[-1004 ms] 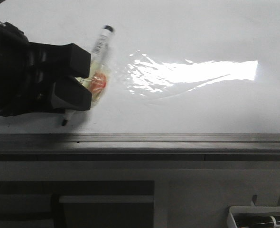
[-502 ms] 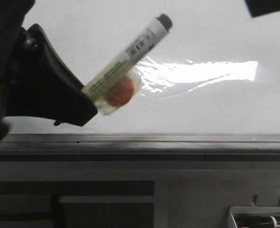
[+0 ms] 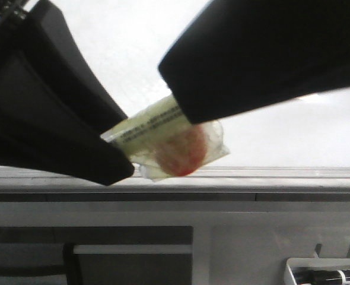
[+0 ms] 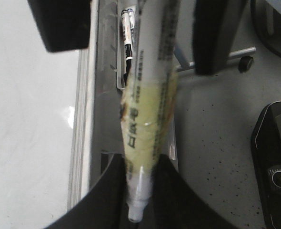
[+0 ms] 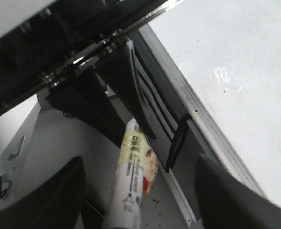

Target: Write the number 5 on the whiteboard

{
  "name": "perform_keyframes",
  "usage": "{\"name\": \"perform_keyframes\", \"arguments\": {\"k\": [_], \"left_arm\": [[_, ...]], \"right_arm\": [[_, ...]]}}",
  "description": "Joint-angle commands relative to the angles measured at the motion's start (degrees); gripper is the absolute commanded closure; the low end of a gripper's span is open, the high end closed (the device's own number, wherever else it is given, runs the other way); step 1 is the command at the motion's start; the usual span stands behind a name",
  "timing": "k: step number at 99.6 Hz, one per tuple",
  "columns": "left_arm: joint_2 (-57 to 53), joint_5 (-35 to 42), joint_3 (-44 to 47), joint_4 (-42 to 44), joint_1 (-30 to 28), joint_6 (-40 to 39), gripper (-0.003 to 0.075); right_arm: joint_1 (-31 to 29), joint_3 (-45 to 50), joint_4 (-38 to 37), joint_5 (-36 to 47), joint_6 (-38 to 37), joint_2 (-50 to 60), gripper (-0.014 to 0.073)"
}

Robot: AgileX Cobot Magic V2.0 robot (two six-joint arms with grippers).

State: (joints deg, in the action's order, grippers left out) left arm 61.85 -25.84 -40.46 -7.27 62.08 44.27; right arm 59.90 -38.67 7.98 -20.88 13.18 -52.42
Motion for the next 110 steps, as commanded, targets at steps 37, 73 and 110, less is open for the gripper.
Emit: {"name": "perform_keyframes", "arguments": {"k": [37, 73, 110], "left_arm": [[-1.92, 8.89, -2.14, -1.77, 0.56, -0.16, 0.0741], [-2.18, 8.89, -2.14, -2.99, 0.56, -0.16, 0.0734], [-14.18, 7.97, -2.14, -4.89, -2.70, -14.85, 0.0260]], "right_arm": [[0.00, -2.03, 0.65, 9.45, 0.71, -3.39, 0.0208], [0.00, -2.03, 0.55, 7.91, 0.71, -5.57, 0.0657], [-1.78, -2.58, -0.04, 2.62, 0.71, -3.35, 0.0654]]}}
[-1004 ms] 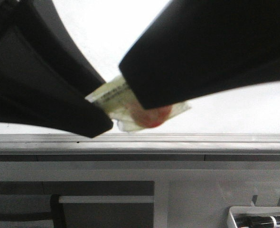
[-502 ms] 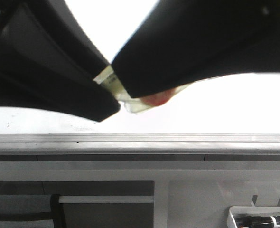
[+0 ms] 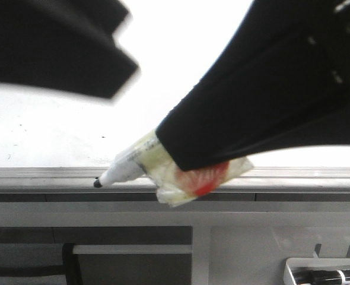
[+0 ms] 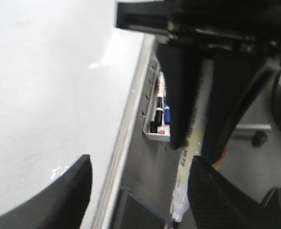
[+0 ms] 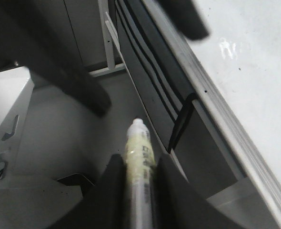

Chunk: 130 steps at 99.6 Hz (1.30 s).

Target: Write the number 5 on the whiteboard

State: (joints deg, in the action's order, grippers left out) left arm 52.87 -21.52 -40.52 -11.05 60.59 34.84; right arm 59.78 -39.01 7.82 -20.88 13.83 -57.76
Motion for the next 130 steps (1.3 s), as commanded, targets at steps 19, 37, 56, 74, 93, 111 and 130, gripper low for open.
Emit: {"name": "perform_keyframes", "arguments": {"k": [19, 37, 56, 74, 93, 111, 130], "left_arm": [[-20.51, 6.09, 1.43, 1.56, -8.68, -20.32, 0.0524], [-31.63, 7.67, 8.50, 1.68, -17.77, -25.83, 0.0740], [-37.36, 7.96, 14.20, -0.43, -26.57, -28.94, 0.0741], [-38.07, 7.51, 14.81, -3.51, -31.53, -28.94, 0.0741], [-38.07, 7.51, 14.81, -3.51, -32.03, -28.94, 0.0741], [-38.07, 7.51, 14.81, -5.04, -32.03, -28.94, 0.0741], [-38.07, 7.51, 14.81, -5.04, -32.03, -28.94, 0.0741]], "right_arm": [[-11.38, -7.91, -2.11, -7.98, -1.47, 2.87, 0.0642], [-17.78, -12.64, -2.26, -6.43, -2.99, 2.45, 0.0642], [-17.84, -13.62, -2.34, -3.92, -2.99, -0.73, 0.0643], [-17.84, -13.62, -2.47, 0.88, -2.99, -2.74, 0.0642], [-19.73, -13.84, -2.57, 1.74, -2.99, -5.30, 0.0642], [-22.36, -13.84, -2.58, 2.84, -2.99, -6.80, 0.0642], [-23.06, -13.84, -3.18, 2.50, -2.99, -8.01, 0.0642]]}}
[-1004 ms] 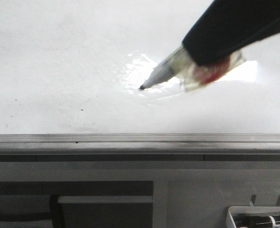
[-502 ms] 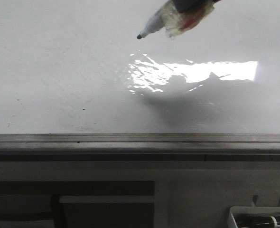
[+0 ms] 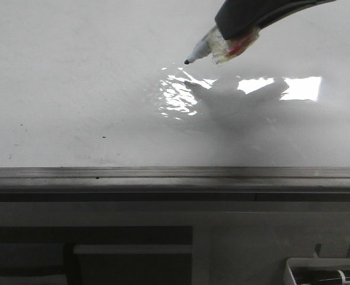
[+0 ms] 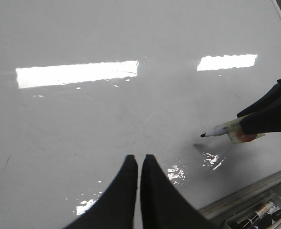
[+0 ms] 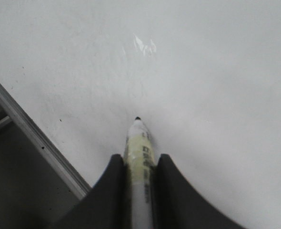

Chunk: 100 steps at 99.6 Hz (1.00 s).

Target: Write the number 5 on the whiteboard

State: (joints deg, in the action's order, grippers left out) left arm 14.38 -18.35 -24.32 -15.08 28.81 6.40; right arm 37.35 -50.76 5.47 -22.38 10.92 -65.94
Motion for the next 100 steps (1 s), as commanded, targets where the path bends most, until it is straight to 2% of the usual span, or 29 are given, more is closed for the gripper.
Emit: {"name": "perform_keyframes", "arguments": {"k": [1, 33, 100], "left_arm": [[0.42, 4.34, -1.39, -1.01, -0.25, -0.50, 0.0741], [0.42, 4.34, -1.39, -1.65, -0.25, -0.50, 0.0741], [0.42, 4.34, -1.39, -1.66, -0.25, -0.39, 0.0741]], "right_arm": [[-0.63, -2.09, -0.83, 3.90, -0.08, 0.22, 0.0642], [-1.04, -2.09, -0.83, 1.99, -0.68, -3.20, 0.0642], [-0.84, -1.40, 1.00, -4.12, -2.16, -3.30, 0.0641]]}}
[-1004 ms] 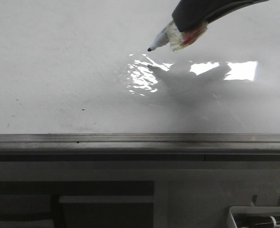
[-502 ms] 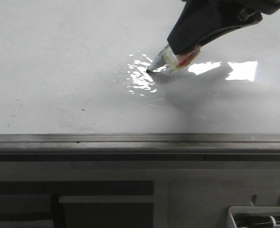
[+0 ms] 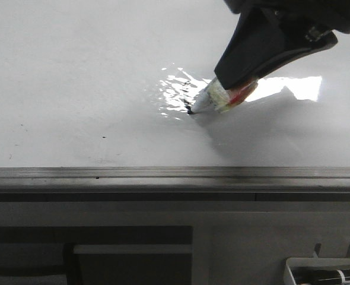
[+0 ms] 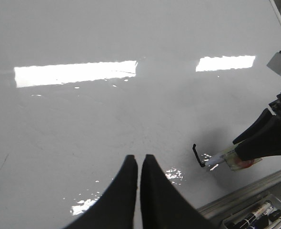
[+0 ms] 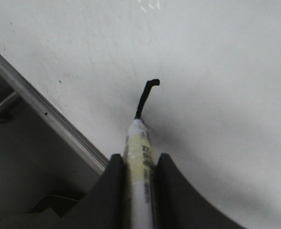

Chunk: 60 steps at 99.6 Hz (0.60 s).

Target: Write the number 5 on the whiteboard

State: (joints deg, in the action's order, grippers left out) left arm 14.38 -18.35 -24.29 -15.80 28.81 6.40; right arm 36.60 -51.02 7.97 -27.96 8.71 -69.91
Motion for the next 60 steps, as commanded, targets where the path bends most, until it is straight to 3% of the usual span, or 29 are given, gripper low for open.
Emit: {"name": "perform_keyframes", "arguments": {"k": [1, 11, 31, 51, 60], "left_arm": [[0.42, 4.34, -1.42, -0.94, -0.25, -0.39, 0.0741], [0.42, 4.34, -1.42, -0.94, -0.25, -0.39, 0.0741], [0.42, 4.34, -1.42, -0.94, -0.25, -0.39, 0.0741], [0.42, 4.34, -1.42, -0.94, -0.25, -0.39, 0.0741], [0.42, 4.34, -1.42, -0.94, -0.25, -0.39, 0.0741]], "right_arm": [[-0.10, -1.15, -1.71, 1.46, 0.06, 0.67, 0.0641], [-0.33, -1.15, -3.90, 1.21, -1.68, 0.78, 0.0640], [-0.33, -1.15, -13.82, -3.09, -12.98, 1.50, 0.0640], [-0.09, -0.60, -14.41, -5.24, -15.96, 1.84, 0.0640], [0.10, 1.09, -11.29, -4.06, -15.87, 1.84, 0.0640]]}}
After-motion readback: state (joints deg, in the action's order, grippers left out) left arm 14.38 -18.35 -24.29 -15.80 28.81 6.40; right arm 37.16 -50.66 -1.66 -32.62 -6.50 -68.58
